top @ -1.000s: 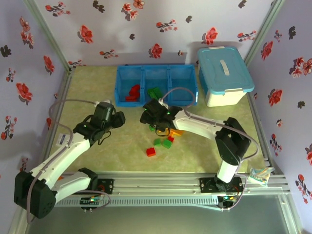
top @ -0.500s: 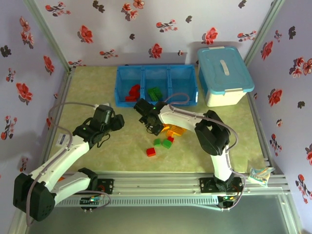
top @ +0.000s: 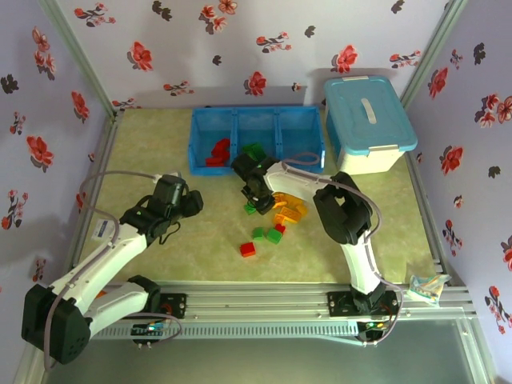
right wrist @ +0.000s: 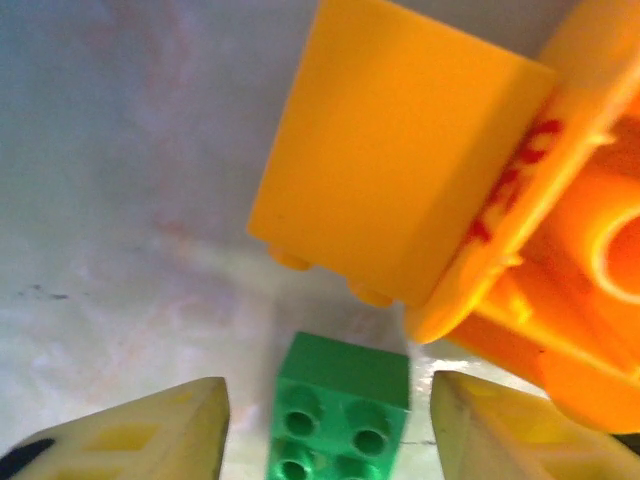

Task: Sort the legos into containers by color
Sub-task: Pick up the lego from the center of the table.

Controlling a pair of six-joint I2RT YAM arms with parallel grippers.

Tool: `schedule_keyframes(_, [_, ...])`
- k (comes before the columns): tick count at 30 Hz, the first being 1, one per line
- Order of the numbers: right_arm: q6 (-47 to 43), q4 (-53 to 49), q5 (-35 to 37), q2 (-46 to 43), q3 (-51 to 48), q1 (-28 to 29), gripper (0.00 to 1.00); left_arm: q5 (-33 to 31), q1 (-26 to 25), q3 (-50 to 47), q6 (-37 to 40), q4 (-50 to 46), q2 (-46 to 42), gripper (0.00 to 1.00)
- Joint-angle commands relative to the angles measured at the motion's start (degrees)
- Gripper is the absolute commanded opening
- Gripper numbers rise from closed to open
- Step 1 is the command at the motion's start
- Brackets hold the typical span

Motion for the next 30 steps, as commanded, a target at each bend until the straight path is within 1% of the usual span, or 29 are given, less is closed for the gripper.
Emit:
schedule_keyframes(1, [-1.9, -2.9, -0.3, 3.3, 3.2, 0.6, 0.50, 0.2, 0.7, -0.5, -0.3, 1.3, -0.4, 0.61])
schedule_keyframes(4, [-3.0, -4.2, -0.1, 4.7, 4.7, 1.4, 0.51, 0.3, 0.9, -0.5, -0.2, 1.4, -0.4, 0.61])
schedule_keyframes(8, [-4.0, -4.4, 0.0, 5.3, 4.6, 2.3, 0.55, 0.2, 1.0, -0.5, 0.0, 1.2, -0.4, 0.60])
schedule_keyframes(11, [-5.1, -4.7, 0.5, 5.5, 4.6, 2.9, 0.55, 0.3, 1.1, -0.5, -0.1, 1.1, -0.6, 0.60])
schedule_keyframes(14, [-7.3, -6.0, 1.1, 6.5, 5.8, 3.3, 0.53, 0.3, 1.2, -0.6, 0.0, 1.0, -0.9, 0.60])
schedule_keyframes(16, [-8.5, -7.7, 1.3, 7.4, 6.9, 3.4, 0.50, 0.3, 1.4, -0.4, 0.1, 0.8, -1.2, 0.60])
schedule_keyframes(19, [-9.4, -8.5, 1.7, 7.5, 6.9, 3.3, 0.35, 0.3, 1.5, -0.5, 0.1, 0.7, -1.6, 0.60])
schedule_keyframes(20, [-9.6, -8.7, 2.0, 7.2, 7.0, 3.2, 0.33, 0.3, 1.5, -0.5, 0.1, 0.7, -1.7, 0.60])
schedule_keyframes(26, [-12.3, -9.2, 4.5, 3.0, 7.2, 3.4, 0.24, 0.1, 1.7, -0.1, 0.3, 0.1, -2.1, 0.60])
schedule_keyframes(30, [-17.0, -10.7, 12.0, -3.6, 8.5, 3.2, 0.23, 0.3, 1.7, 0.6, 1.0, -0.5, -2.7, 0.60])
